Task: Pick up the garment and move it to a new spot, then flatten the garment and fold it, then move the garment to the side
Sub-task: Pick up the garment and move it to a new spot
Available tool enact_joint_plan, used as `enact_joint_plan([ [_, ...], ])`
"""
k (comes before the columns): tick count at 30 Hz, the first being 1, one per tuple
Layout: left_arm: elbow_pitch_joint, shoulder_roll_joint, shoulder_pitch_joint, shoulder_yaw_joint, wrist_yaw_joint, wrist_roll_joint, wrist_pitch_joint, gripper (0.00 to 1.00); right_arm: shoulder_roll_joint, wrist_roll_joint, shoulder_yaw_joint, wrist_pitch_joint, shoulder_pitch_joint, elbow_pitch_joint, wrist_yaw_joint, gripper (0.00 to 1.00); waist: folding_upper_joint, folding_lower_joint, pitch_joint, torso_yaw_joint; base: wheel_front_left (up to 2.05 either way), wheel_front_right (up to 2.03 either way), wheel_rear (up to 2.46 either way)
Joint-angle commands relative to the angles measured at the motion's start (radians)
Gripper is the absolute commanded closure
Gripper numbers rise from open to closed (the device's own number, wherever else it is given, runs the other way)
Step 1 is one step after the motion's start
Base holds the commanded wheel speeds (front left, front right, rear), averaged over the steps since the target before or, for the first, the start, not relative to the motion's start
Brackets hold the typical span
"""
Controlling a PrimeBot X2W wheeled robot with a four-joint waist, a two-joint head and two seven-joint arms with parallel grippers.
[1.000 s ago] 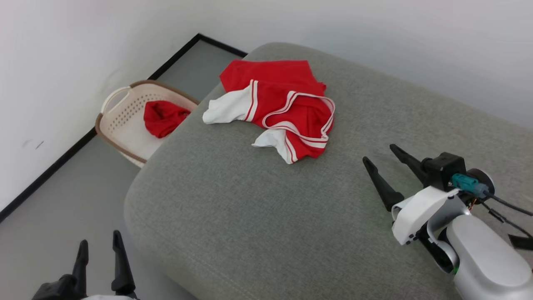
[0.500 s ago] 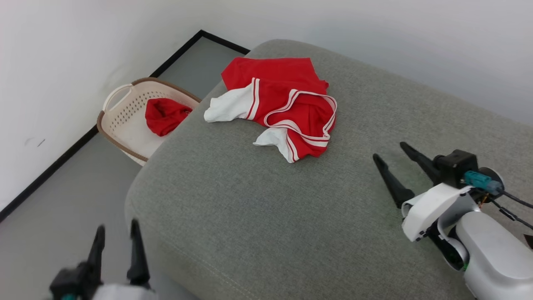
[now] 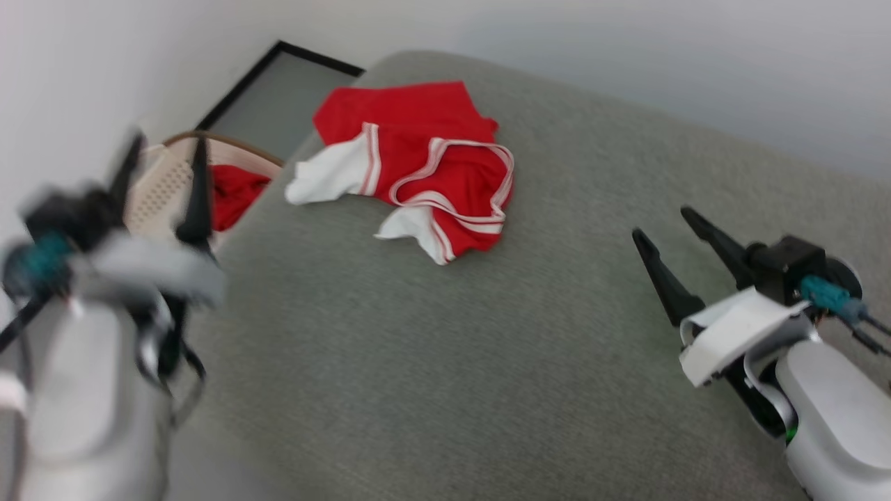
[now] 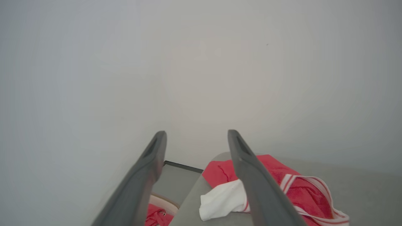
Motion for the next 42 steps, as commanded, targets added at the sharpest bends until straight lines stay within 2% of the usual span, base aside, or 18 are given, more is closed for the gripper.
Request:
enact_joint_plan([
  [1, 0.03, 0.012, -0.046, -0.002, -0.002, -0.018, 0.005, 0.0, -0.002, -0.016, -0.005, 0.003, -0.019, -0.011, 0.0, 0.0, -0.0001, 0.0, 0.122, -0.12, 0.0, 0.0, 0.0],
  [4, 0.156, 0.06, -0.192, -0.044, -0.01, -0.024, 0.03, 0.0, -0.006, -0.029, 0.003, 0.019, -0.044, -0.047, 0.0, 0.0, -0.0001, 0.0, 0.18, -0.172, 0.0, 0.0, 0.0],
  [6, 0.239, 0.067, -0.281, -0.072, -0.01, -0.066, 0.044, 0.0, -0.005, -0.038, 0.011, 0.025, -0.063, -0.067, 0.0, 0.0, -0.0001, 0.0, 0.213, -0.204, 0.0, 0.0, 0.0],
  [12, 0.446, 0.144, -0.474, -0.189, -0.01, -0.211, 0.135, 0.0, 0.01, -0.057, 0.047, 0.042, -0.122, -0.119, 0.0, 0.0, -0.0001, 0.0, 0.294, -0.292, 0.0, 0.0, 0.0],
  [15, 0.519, 0.17, -0.528, -0.251, -0.01, -0.299, 0.225, 0.0, 0.015, -0.063, 0.06, 0.044, -0.144, -0.138, 0.0, 0.0, -0.0001, 0.0, 0.32, -0.325, 0.0, 0.0, 0.0],
  [21, 0.593, 0.232, -0.569, -0.38, -0.009, -0.443, 0.485, 0.0, 0.028, -0.075, 0.08, 0.048, -0.174, -0.181, 0.0, 0.0, -0.0001, 0.0, 0.348, -0.375, 0.0, 0.0, 0.0],
  [28, 0.638, 0.279, -0.589, -0.429, -0.009, -0.571, 0.633, 0.0, 0.035, -0.088, 0.085, 0.072, -0.204, -0.26, 0.0, 0.0, -0.0001, 0.0, 0.414, -0.425, 0.0, 0.0, 0.0],
  [35, 0.66, 0.239, -0.577, -0.476, -0.012, -0.658, 0.677, 0.0, 0.024, -0.115, 0.056, 0.102, -0.211, -0.342, 0.0, 0.0, -0.0001, 0.0, 0.482, -0.448, 0.0, 0.0, 0.0],
  [42, 0.661, 0.192, -0.552, -0.534, -0.013, -0.723, 0.685, 0.0, 0.018, -0.137, 0.029, 0.125, -0.178, -0.389, 0.0, 0.0, -0.0001, 0.0, 0.493, -0.442, 0.0, 0.0, 0.0],
])
